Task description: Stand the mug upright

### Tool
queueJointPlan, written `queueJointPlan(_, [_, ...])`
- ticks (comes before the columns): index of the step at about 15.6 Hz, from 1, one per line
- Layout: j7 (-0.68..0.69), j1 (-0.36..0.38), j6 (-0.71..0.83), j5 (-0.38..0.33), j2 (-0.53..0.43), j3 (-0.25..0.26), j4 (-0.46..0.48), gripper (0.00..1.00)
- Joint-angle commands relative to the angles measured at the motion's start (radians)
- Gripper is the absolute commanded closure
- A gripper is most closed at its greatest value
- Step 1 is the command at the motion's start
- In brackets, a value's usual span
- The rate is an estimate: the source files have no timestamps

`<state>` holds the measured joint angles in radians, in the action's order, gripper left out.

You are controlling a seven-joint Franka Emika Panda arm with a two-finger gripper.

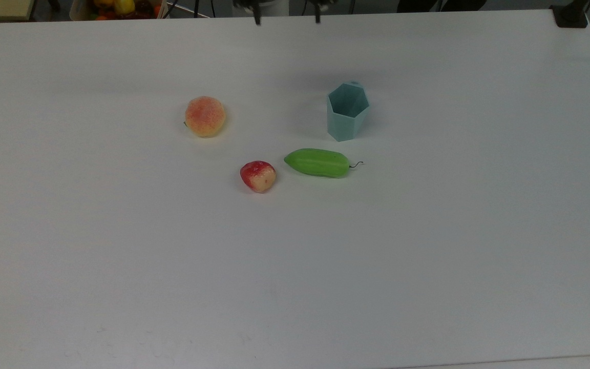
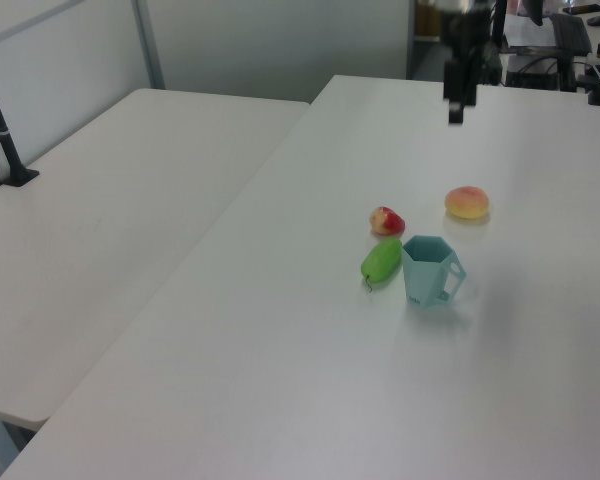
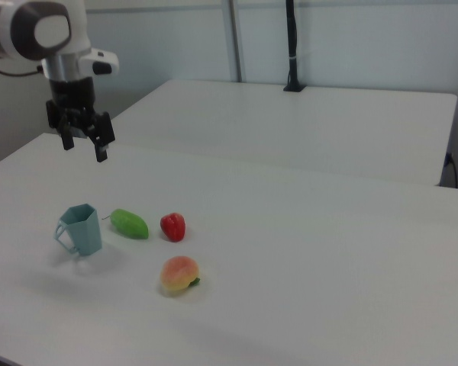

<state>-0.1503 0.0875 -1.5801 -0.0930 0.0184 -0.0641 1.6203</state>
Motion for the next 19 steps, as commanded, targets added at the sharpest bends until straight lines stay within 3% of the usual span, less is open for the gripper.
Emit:
queueJointPlan(1, [-0.038, 0.018, 0.104, 0.012, -0.090, 0.104, -0.017, 0.00])
queueJointPlan(7, [0.007, 0.020, -0.076, 0.002, -0.081, 0.158, -0.010, 0.00])
queueJointPlan(11, [0.179, 0.020, -0.118, -0.028, -0.077, 0.204, -0.011, 0.00])
queueJointPlan(15, [0.300, 0.020, -0.127, -0.033, -0.072, 0.208, -0.010, 0.00])
queueJointPlan(19, [0.296, 0.020, -0.120, -0.030, -0.075, 0.207, -0.010, 0.00])
